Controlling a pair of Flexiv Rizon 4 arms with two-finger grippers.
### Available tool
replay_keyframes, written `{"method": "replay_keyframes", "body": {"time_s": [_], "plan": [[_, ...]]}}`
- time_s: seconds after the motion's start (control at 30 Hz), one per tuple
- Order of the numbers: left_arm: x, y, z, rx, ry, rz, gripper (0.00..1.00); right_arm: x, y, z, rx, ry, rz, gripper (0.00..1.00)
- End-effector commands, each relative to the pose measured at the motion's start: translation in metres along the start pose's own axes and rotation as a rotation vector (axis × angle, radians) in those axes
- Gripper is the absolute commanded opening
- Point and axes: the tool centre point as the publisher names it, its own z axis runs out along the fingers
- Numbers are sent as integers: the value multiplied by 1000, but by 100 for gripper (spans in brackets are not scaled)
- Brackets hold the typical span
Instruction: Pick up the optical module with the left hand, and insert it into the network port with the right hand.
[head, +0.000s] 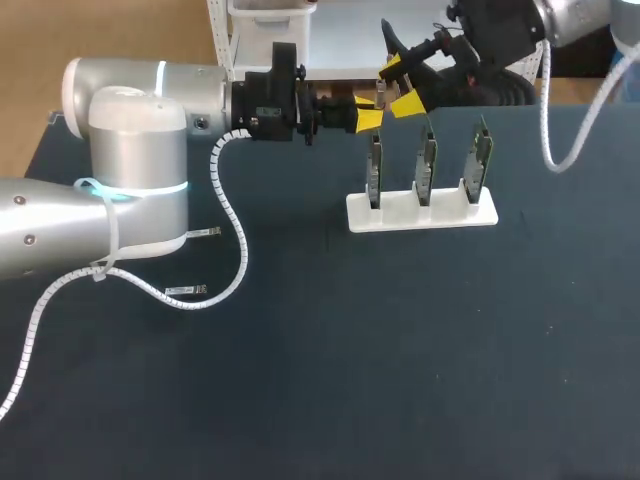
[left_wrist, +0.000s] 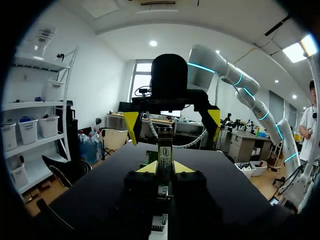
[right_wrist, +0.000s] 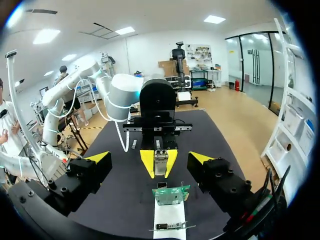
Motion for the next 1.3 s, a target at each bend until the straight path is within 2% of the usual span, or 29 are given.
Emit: {"method": "replay_keyframes", "body": {"time_s": [0.03,0.23,0.6,0.87,1.3], "plan": [[1,-1,0,-4,-3,1,0,2,-6,1,15,-5,3,100],[1,-1,0,-4,-3,1,0,4,-7,4,120,-2,10,100],[1,-1,0,-4,-3,1,0,3,5,7,212,-22,20,100],[1,-1,0,-4,-3,1,0,-1,5,7,208,-41,22,100],[1,-1,0,-4,-3,1,0,-6,-2,10,110,-47,-2,100]]}}
